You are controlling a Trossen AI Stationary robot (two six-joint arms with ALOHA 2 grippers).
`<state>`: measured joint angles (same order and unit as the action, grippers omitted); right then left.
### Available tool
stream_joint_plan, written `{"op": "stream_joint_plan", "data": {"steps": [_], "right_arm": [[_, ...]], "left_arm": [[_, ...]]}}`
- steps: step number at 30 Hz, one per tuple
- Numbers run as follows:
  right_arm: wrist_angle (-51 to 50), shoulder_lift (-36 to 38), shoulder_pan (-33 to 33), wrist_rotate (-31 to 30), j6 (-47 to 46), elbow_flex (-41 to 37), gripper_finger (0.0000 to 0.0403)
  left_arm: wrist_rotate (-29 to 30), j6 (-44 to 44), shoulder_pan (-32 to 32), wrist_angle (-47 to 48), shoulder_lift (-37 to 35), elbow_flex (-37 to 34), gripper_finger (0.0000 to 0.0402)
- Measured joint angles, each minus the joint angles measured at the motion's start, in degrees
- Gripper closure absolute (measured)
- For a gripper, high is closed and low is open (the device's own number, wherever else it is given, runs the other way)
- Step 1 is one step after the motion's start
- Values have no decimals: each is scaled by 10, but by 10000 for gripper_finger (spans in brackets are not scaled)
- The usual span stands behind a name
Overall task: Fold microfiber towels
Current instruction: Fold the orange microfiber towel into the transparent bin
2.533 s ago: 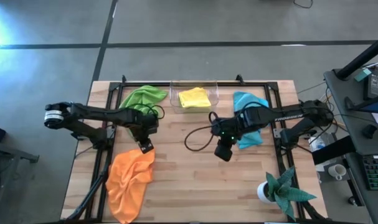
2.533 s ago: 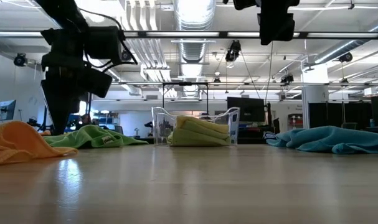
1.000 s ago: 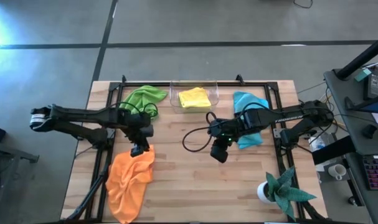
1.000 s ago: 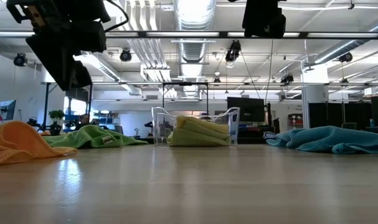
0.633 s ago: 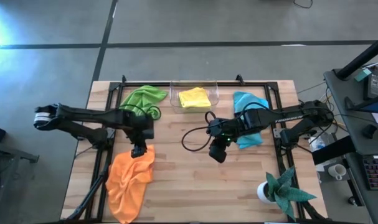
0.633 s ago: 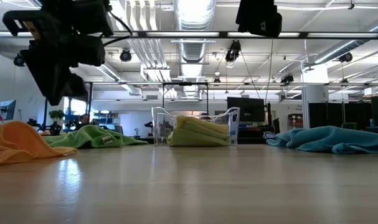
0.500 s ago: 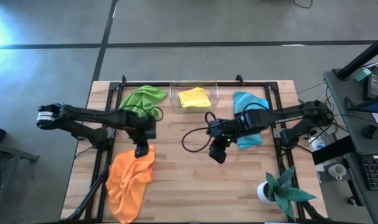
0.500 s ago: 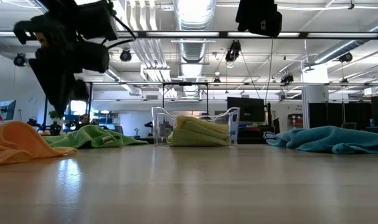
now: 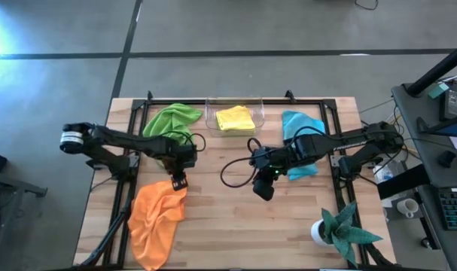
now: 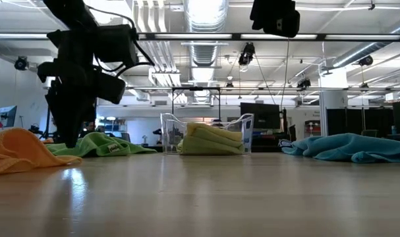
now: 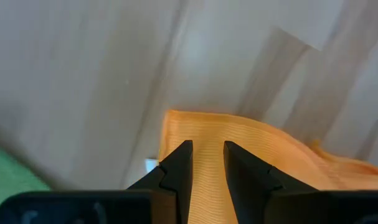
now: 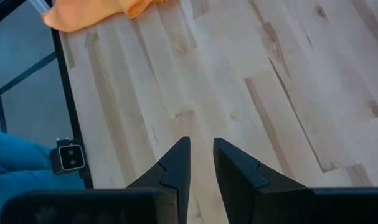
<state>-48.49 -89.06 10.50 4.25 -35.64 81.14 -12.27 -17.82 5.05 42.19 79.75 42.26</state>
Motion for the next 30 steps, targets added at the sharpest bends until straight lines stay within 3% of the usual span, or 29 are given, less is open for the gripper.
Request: {"op": "stream_joint_plan", "data": {"steps": [4,6,17,30], "right_arm": [[1,0,0,0,0,-5,335],[5,0,0,0,-1,-10,335],[13,0,0,1,0,-23,335],[13,0,0,1,0,-23,335]], "left_arm": [[69,-20,0,3,8,-3,326],[74,-28,1,4,10,-4,326],[38,15,0,3,37,-5,326],[41,22,-3,3,85,-4,327]]}}
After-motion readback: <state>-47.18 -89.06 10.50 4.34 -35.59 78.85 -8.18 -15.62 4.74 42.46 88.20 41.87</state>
